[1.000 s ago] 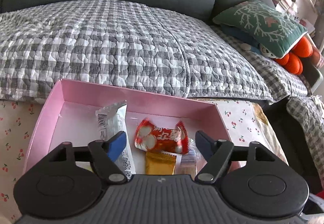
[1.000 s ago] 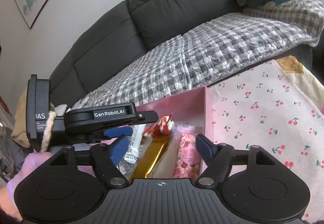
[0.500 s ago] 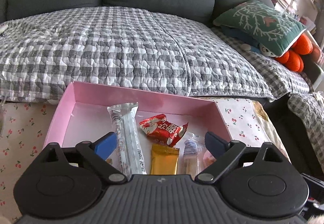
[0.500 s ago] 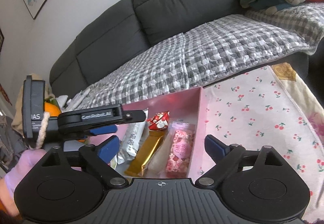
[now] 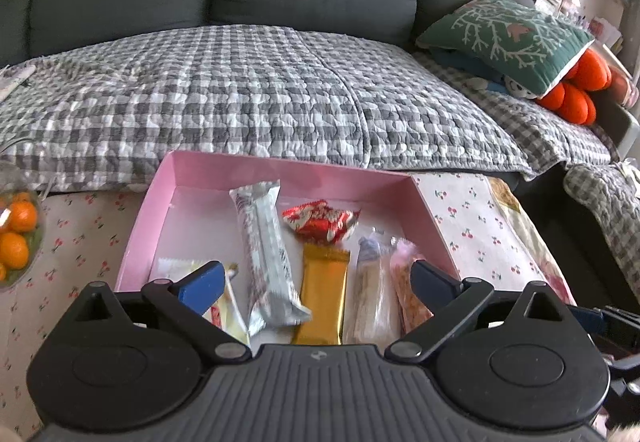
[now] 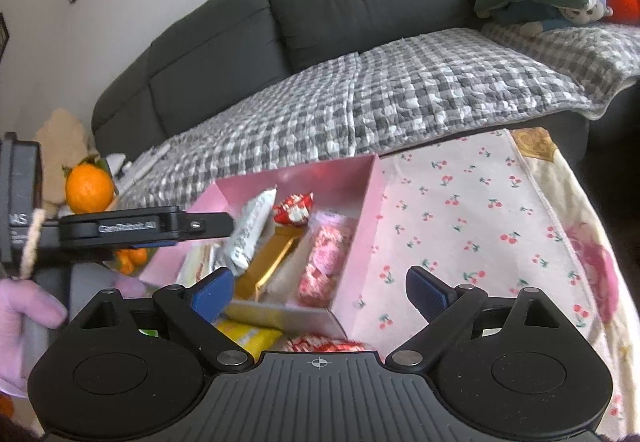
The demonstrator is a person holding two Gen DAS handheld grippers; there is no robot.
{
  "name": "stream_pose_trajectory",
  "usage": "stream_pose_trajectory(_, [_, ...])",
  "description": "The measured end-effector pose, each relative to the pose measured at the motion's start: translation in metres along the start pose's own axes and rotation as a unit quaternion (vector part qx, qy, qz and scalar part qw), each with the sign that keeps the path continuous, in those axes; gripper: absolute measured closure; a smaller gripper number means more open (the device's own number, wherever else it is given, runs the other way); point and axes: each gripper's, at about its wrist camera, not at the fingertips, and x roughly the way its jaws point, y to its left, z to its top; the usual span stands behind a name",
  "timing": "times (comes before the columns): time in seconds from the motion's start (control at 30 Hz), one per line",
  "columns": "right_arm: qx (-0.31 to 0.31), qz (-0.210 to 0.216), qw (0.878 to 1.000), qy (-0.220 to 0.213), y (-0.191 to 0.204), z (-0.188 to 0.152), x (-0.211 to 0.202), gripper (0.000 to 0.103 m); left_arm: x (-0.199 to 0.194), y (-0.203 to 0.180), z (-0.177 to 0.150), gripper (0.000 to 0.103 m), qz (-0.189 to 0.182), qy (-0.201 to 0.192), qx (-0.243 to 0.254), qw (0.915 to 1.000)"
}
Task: Organize snacks
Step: 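Withdraw both tools from the pink box toward the remaining snacks, then grasp the yellow packet with the left tool while the right tool grasps the orange biscuit packet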
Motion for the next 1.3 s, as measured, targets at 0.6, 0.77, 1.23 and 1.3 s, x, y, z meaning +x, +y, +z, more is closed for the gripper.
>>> stream_pose_trajectory(0.6, [-0.108,-0.062,0.991,0.048,-0.032,-0.063,-0.029,0.008,-0.024,-0.034,-0.062,0.005,0.028,0.03,0.044,0.9982])
stream_pose_trajectory(0.77, [-0.135,-0.067,0.986,0.064,-0.033,-0.075,-0.024,0.008,-0.013,-0.036,-0.072,0.012,0.017,0.042,0.058,0.9973])
stream_pose_trajectory(1.23, [-0.203,-0.06,0.975,0.062,-0.009,-0.086,-0.01,0.011,-0.009,-0.036,-0.08,0.048,-0.011,0.057,0.066,0.9961])
stream_pose_trajectory(1.3, [-0.201,-0.057,0.976,0.06,-0.01,-0.086,-0.01,0.015,-0.009,-0.036,-0.08,0.048,-0.012,0.056,0.069,0.996])
